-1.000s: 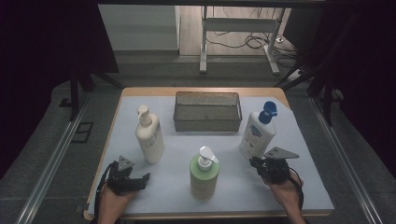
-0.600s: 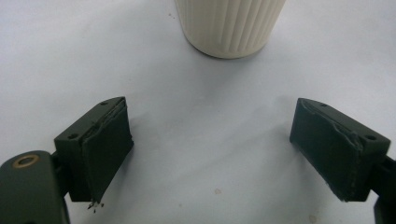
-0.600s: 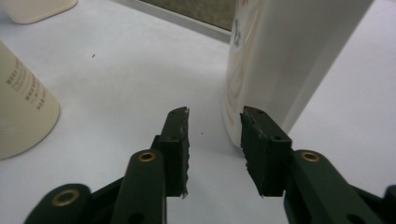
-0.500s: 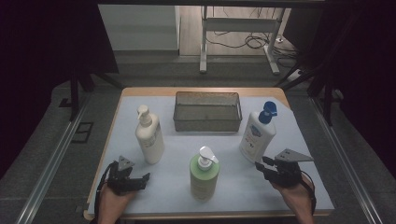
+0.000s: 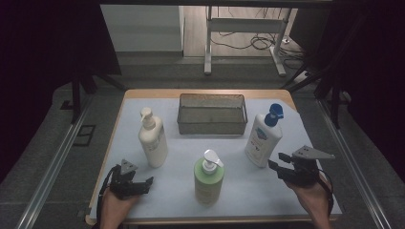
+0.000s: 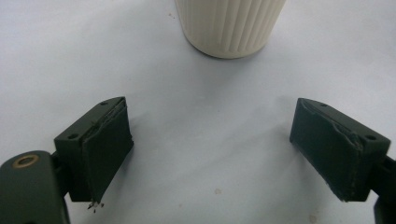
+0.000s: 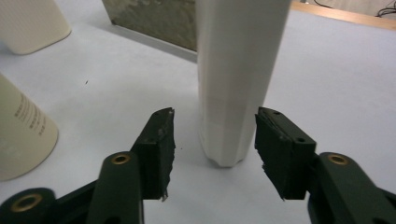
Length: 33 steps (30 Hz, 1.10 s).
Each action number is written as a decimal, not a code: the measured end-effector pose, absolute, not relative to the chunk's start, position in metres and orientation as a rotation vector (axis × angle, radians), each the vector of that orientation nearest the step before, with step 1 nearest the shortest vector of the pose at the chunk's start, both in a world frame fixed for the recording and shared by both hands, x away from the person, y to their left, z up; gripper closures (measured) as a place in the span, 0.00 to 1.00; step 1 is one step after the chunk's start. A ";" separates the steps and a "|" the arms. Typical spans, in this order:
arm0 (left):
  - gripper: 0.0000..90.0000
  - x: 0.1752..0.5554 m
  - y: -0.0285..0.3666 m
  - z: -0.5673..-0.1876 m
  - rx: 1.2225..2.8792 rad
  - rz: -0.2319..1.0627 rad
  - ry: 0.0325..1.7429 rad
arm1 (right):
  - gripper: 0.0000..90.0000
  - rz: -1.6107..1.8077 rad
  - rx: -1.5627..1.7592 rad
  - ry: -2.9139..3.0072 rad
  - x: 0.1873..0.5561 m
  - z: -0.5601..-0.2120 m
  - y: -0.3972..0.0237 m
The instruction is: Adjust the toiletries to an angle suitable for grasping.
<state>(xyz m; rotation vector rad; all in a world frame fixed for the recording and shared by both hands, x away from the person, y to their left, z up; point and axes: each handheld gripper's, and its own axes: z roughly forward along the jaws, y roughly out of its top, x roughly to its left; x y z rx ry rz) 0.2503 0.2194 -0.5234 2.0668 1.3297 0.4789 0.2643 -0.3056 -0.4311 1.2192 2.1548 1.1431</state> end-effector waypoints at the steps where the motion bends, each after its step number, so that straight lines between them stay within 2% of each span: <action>1: 0.14 0.250 0.219 -0.523 2.067 0.479 1.330 | 0.51 1.143 1.219 2.155 0.264 -0.431 -0.306; 4: 0.14 0.250 0.219 -0.523 2.066 0.479 1.330 | 0.46 1.138 1.226 2.149 0.267 -0.426 -0.307; 14: 0.14 0.250 0.219 -0.523 2.069 0.478 1.329 | 0.37 1.126 1.216 2.138 0.280 -0.414 -0.302; 33: 0.14 0.250 0.220 -0.523 2.068 0.478 1.329 | 0.34 1.073 1.208 2.140 0.316 -0.411 -0.283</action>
